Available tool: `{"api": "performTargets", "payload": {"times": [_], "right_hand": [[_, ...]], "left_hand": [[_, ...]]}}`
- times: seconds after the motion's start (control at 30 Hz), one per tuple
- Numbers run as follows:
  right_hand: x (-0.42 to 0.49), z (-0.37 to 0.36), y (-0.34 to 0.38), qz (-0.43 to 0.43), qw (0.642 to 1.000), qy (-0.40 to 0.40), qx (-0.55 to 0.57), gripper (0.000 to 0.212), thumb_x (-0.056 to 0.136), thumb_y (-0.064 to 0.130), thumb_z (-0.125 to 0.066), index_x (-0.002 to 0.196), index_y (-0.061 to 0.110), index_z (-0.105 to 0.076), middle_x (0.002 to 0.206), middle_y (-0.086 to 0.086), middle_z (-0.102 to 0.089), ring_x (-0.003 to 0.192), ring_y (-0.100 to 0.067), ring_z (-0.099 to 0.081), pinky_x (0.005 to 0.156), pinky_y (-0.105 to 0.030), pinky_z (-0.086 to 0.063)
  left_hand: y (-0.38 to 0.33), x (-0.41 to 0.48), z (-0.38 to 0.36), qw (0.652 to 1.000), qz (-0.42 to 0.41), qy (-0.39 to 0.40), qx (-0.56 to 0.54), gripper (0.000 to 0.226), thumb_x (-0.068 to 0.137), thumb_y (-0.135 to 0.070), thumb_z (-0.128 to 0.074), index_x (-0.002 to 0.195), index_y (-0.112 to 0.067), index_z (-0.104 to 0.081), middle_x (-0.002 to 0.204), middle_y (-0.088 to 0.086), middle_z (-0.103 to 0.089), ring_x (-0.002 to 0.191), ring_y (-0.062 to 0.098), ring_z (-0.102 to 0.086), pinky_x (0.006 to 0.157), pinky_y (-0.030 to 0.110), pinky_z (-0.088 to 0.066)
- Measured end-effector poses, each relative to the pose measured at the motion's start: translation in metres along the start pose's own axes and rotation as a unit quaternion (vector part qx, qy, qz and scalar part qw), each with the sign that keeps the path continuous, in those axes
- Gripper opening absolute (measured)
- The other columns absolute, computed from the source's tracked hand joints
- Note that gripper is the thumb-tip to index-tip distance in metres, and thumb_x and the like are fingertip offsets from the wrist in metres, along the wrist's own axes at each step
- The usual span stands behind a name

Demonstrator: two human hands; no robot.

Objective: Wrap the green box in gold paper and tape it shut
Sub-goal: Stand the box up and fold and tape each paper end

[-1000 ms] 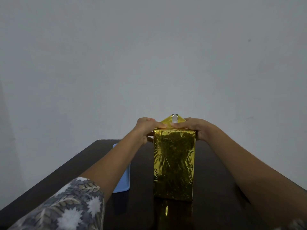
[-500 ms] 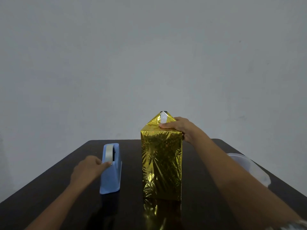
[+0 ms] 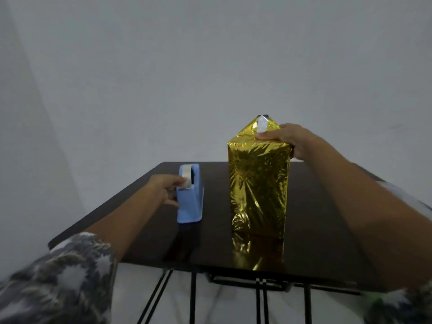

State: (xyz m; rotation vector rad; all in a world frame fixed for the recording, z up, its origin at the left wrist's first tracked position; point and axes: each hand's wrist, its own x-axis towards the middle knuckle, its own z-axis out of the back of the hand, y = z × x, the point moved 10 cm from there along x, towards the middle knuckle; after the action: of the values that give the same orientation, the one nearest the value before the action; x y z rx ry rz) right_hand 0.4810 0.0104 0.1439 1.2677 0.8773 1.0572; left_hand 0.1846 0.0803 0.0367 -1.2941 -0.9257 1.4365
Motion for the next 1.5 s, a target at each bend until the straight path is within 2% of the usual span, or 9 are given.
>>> {"api": "performTargets", "payload": {"times": [0.13, 0.3, 0.43, 0.57, 0.8, 1.0, 1.23, 1.33, 1.5], "right_hand": [[-0.006, -0.001, 0.001, -0.008, 1.0, 0.0, -0.011, 0.024, 0.074, 0.016, -0.077, 0.084, 0.005, -0.059, 0.075, -0.008, -0.062, 0.045, -0.014, -0.062, 0.035, -0.017, -0.045], [-0.004, 0.0, 0.0, -0.012, 1.0, -0.01, -0.022, 0.043, 0.071, 0.021, -0.08, 0.104, 0.006, -0.058, 0.077, -0.007, -0.062, 0.062, -0.017, -0.059, 0.037, -0.017, -0.046], [0.0, -0.001, -0.001, -0.016, 0.999, -0.004, -0.035, 0.046, 0.07, 0.024, -0.081, 0.105, 0.006, -0.058, 0.083, -0.007, -0.063, 0.066, -0.019, -0.059, 0.048, -0.023, -0.048], [0.001, 0.0, -0.001, -0.019, 0.999, -0.009, -0.046, 0.036, 0.071, 0.027, -0.08, 0.093, 0.008, -0.057, 0.082, -0.007, -0.062, 0.068, -0.019, -0.059, 0.056, -0.029, -0.046], [0.0, 0.003, -0.001, -0.02, 0.999, -0.021, -0.038, 0.053, 0.068, 0.027, -0.082, 0.11, 0.005, -0.058, 0.089, -0.008, -0.065, 0.072, -0.019, -0.062, 0.06, -0.03, -0.05], [0.0, 0.004, -0.001, -0.016, 0.998, -0.031, -0.049, 0.062, 0.065, 0.03, -0.084, 0.115, 0.003, -0.059, 0.108, -0.012, -0.066, 0.094, -0.026, -0.065, 0.082, -0.037, -0.052], [-0.002, 0.004, 0.0, -0.014, 0.998, -0.032, -0.052, 0.061, 0.065, 0.029, -0.083, 0.115, 0.002, -0.06, 0.105, -0.012, -0.067, 0.088, -0.025, -0.065, 0.082, -0.038, -0.054], [-0.001, 0.003, 0.0, -0.012, 0.998, -0.025, -0.047, 0.057, 0.067, 0.028, -0.082, 0.114, 0.003, -0.06, 0.098, -0.011, -0.068, 0.074, -0.021, -0.065, 0.066, -0.031, -0.055], [0.0, 0.005, -0.002, -0.017, 0.998, -0.027, -0.058, 0.062, 0.066, 0.031, -0.083, 0.116, 0.002, -0.06, 0.108, -0.013, -0.068, 0.087, -0.025, -0.065, 0.084, -0.039, -0.053]], "left_hand": [[0.004, -0.003, -0.001, 0.999, 0.003, 0.0, -0.036, 0.011, 0.086, -0.009, -0.066, 0.082, -0.003, -0.059, 0.105, 0.014, -0.059, 0.108, 0.03, -0.058, 0.093, 0.057, -0.045], [0.0, -0.001, -0.001, 0.996, -0.005, -0.01, -0.089, 0.011, 0.087, -0.015, -0.066, 0.08, -0.008, -0.061, 0.112, 0.007, -0.061, 0.109, 0.024, -0.056, 0.09, 0.064, -0.043], [-0.002, -0.004, 0.005, 0.983, -0.05, -0.07, -0.159, 0.035, 0.08, -0.015, -0.075, 0.108, 0.002, -0.063, 0.105, 0.006, -0.067, 0.109, 0.022, -0.05, 0.082, 0.075, -0.038], [0.014, -0.008, 0.004, 0.97, -0.08, -0.117, -0.197, 0.018, 0.076, -0.013, -0.076, 0.088, -0.002, -0.07, 0.089, 0.007, -0.065, 0.084, 0.019, -0.056, 0.072, 0.044, -0.049], [0.051, -0.005, -0.006, 0.943, -0.067, -0.163, -0.284, 0.024, 0.071, -0.012, -0.077, 0.092, -0.002, -0.07, 0.093, 0.007, -0.068, 0.084, 0.021, -0.065, 0.074, 0.033, -0.054], [0.039, 0.0, 0.002, 0.956, -0.086, -0.064, -0.274, 0.005, 0.082, -0.007, -0.069, 0.082, -0.006, -0.065, 0.079, 0.005, -0.068, 0.074, 0.012, -0.065, 0.07, 0.028, -0.053], [0.027, 0.011, 0.002, 0.971, -0.091, 0.01, -0.222, 0.003, 0.082, -0.01, -0.069, 0.084, -0.009, -0.067, 0.079, 0.003, -0.069, 0.083, 0.014, -0.064, 0.08, 0.036, -0.053], [0.032, 0.015, 0.002, 0.97, -0.09, 0.013, -0.224, 0.005, 0.081, -0.007, -0.07, 0.085, -0.005, -0.067, 0.078, 0.004, -0.071, 0.081, 0.014, -0.066, 0.077, 0.031, -0.054], [0.042, 0.018, 0.002, 0.964, -0.085, 0.01, -0.252, 0.004, 0.085, -0.002, -0.062, 0.082, -0.003, -0.065, 0.082, 0.007, -0.067, 0.078, 0.013, -0.064, 0.086, 0.029, -0.052]]}}
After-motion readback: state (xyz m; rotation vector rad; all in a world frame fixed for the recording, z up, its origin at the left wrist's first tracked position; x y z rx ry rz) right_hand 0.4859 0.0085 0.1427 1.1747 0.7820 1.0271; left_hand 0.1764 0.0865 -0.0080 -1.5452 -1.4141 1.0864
